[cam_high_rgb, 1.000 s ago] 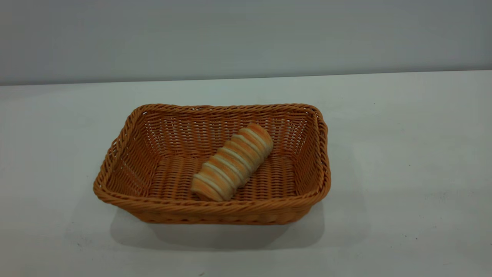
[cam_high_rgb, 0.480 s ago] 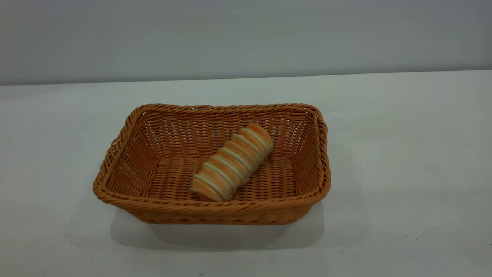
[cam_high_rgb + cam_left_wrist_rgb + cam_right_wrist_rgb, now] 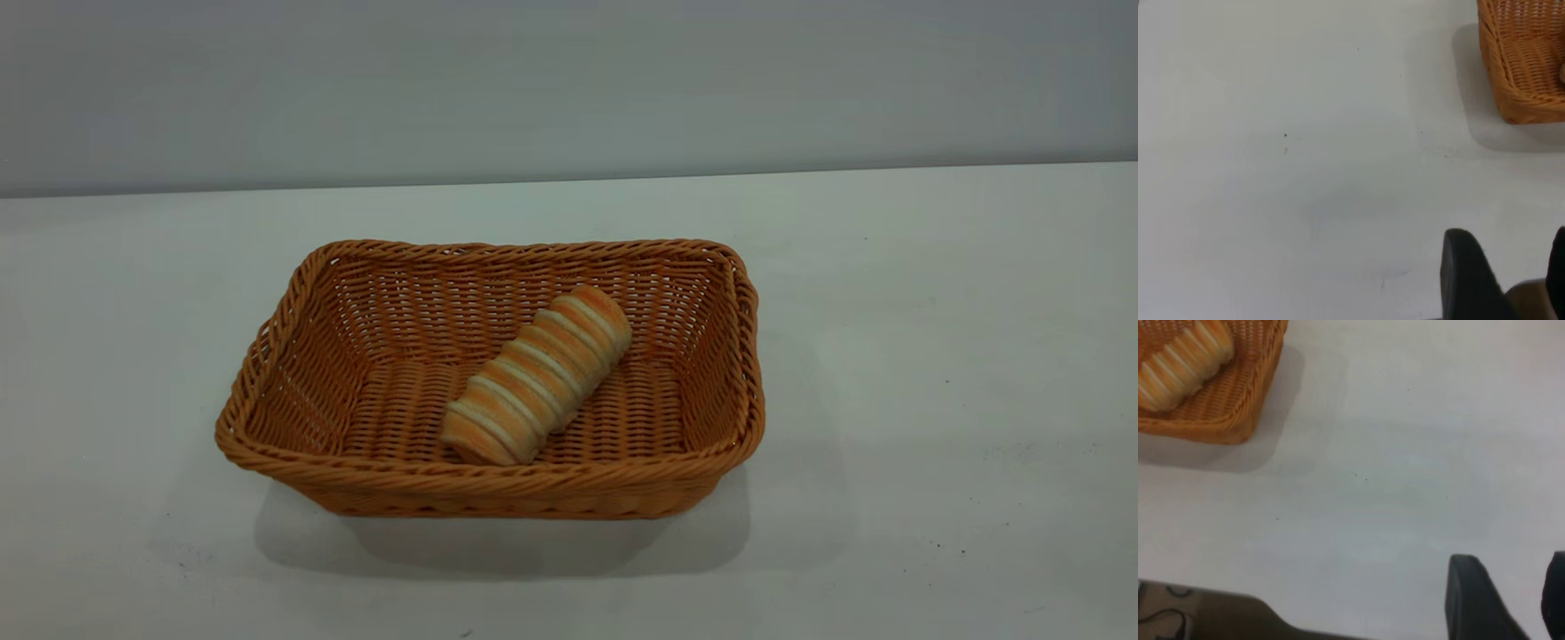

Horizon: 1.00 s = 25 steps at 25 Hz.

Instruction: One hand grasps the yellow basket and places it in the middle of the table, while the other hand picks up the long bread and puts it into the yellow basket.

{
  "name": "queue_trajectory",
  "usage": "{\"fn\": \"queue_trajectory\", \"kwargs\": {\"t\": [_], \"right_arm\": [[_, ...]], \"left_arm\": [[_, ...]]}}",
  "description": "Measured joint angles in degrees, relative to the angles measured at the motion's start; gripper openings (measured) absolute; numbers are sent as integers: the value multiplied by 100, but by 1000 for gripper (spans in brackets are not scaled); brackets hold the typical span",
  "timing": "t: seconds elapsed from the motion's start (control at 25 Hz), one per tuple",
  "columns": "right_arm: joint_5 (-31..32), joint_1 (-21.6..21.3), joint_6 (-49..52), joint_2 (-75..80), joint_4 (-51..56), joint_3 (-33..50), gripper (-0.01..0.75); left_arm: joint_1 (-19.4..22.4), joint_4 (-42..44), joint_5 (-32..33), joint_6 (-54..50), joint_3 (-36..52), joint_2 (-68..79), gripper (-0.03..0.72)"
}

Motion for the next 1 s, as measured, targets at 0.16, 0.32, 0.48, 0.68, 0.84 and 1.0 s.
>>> {"fn": "queue_trajectory", "kwargs": {"t": [0.16,0.32,0.48,0.68,0.84,1.0], "right_arm": [[0,0,0,0,0,0,238],[0,0,0,0,0,0,238],[0,0,0,0,0,0,238],[0,0,0,0,0,0,238],[0,0,0,0,0,0,238],[0,0,0,0,0,0,238]], "left_arm": [[0,0,-5,-6,0,0,366],[0,0,-12,-6,0,0,366],[0,0,-12,-6,0,0,366],[0,0,-12,-6,0,0,365],[259,0,-14,-6,0,0,365],[726,0,-14,-6,0,0,365]]}}
